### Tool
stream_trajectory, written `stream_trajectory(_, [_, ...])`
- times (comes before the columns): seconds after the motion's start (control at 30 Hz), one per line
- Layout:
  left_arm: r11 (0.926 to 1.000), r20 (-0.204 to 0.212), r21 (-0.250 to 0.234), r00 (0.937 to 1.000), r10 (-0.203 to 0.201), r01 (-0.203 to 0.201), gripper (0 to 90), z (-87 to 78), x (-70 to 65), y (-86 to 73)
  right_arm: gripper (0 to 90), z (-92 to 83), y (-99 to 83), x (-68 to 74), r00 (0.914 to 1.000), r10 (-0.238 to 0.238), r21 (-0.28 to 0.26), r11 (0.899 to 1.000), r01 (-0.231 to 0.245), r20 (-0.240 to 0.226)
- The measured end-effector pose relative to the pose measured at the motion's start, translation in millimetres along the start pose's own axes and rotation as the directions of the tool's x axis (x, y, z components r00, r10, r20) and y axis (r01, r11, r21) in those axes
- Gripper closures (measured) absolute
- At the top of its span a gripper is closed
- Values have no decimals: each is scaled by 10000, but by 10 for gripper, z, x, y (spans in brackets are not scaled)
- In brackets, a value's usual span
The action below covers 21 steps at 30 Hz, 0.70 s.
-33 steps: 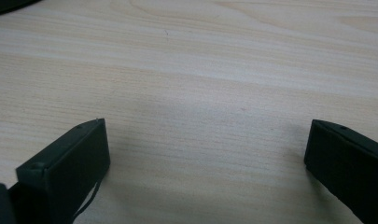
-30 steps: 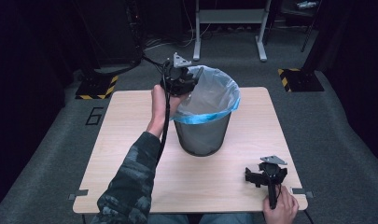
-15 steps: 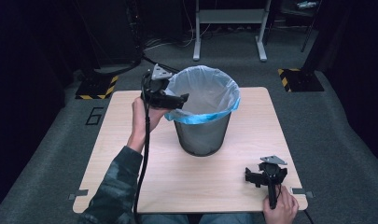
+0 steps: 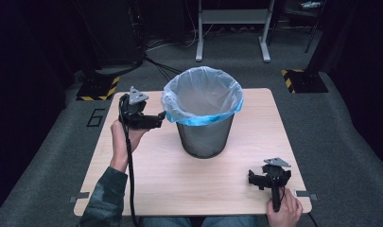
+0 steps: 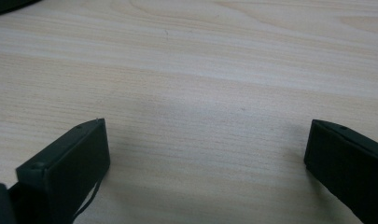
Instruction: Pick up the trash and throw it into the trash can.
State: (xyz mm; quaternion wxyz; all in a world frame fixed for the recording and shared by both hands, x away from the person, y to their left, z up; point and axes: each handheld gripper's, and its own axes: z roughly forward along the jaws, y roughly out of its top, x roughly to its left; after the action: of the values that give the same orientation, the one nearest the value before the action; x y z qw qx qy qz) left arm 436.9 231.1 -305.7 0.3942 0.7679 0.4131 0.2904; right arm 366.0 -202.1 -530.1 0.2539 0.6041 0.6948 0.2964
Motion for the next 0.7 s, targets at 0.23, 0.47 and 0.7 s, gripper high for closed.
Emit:
stream_trajectory(0.23, [9976, -263, 534, 9988, -422, 436, 138, 67, 152, -371, 0, 0, 0, -1, 10000, -8, 0, 10000, 8, 1])
stream_trajectory(0.47, [9915, -327, 1056, 9968, -726, 757, 139, 140, 241, -711, 0, 0, 0, 0, 10000, -5, -1, 10000, 5, 0])
stream_trajectory(0.7, [9829, -486, 1417, 9925, -1119, 1177, 139, 189, 318, -1048, 0, -1, 0, 0, 10000, 4, -3, 10000, -4, -29])
